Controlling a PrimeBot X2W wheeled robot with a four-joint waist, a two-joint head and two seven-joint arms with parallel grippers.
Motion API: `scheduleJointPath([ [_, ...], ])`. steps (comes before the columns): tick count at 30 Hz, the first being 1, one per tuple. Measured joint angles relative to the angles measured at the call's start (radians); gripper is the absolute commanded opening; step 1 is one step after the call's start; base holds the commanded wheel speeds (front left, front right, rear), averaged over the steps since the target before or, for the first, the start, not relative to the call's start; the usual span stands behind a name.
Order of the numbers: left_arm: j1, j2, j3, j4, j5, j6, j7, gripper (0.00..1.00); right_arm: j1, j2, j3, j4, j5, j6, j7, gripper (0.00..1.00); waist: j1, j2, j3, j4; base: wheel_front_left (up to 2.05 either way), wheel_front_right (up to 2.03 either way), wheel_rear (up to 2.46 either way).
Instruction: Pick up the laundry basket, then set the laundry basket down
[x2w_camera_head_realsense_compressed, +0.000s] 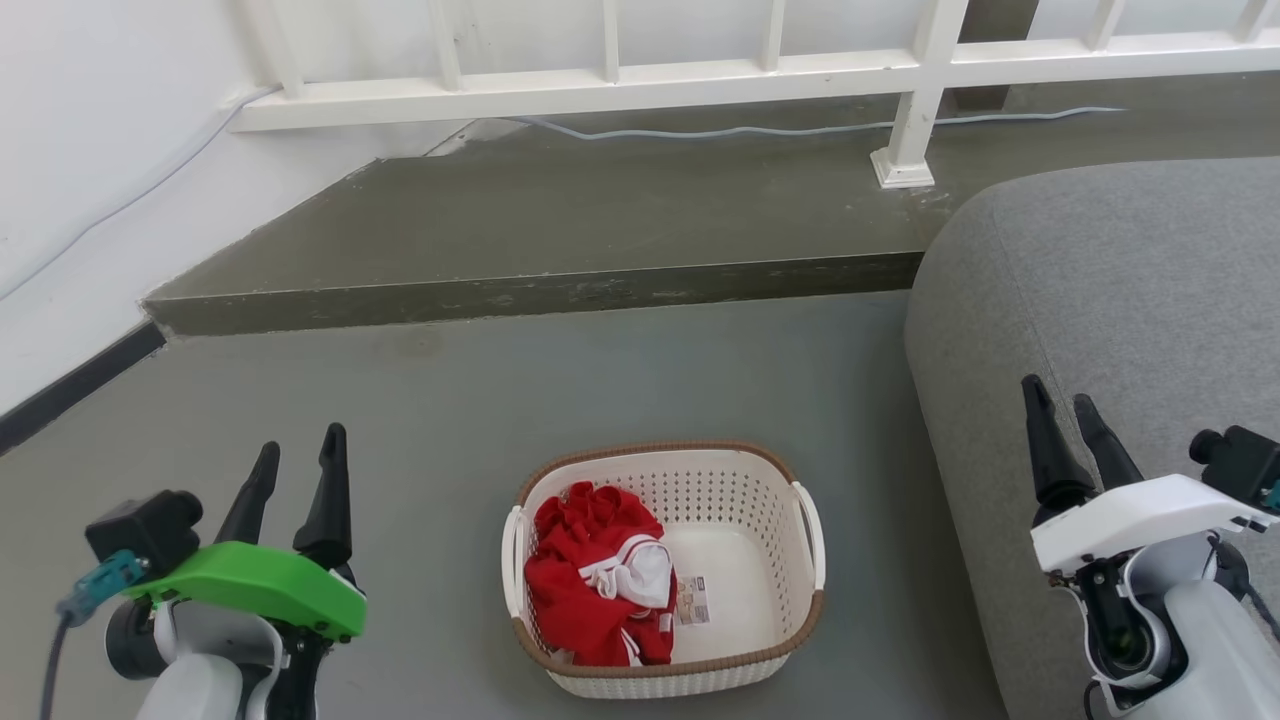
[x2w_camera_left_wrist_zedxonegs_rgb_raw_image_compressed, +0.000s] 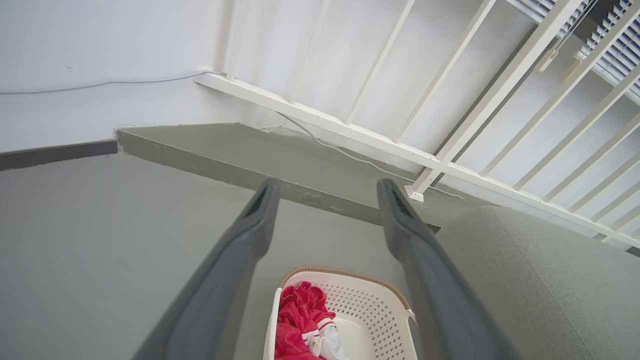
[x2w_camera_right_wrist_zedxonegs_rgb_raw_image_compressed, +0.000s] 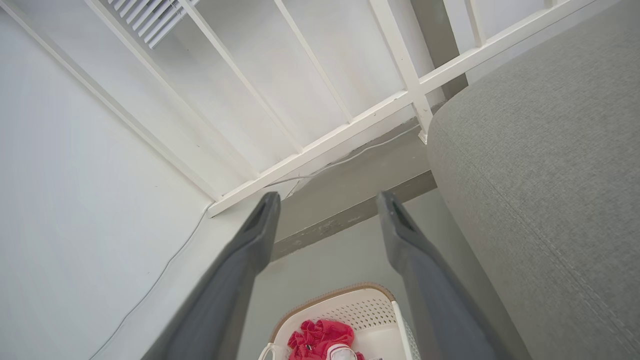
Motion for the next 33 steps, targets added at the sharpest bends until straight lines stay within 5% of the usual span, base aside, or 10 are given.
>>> scheduleJointPath([
  [33, -0.009, 0.012, -0.122, 0.04, 0.417, 0.092, -0.122, 1.0, -0.003, -0.018, 0.113, 0.046, -0.435, -0.067, -0.117, 1.0, 0.0, 0.0, -0.005, -0.006, 0.0, 0.0, 0.0],
])
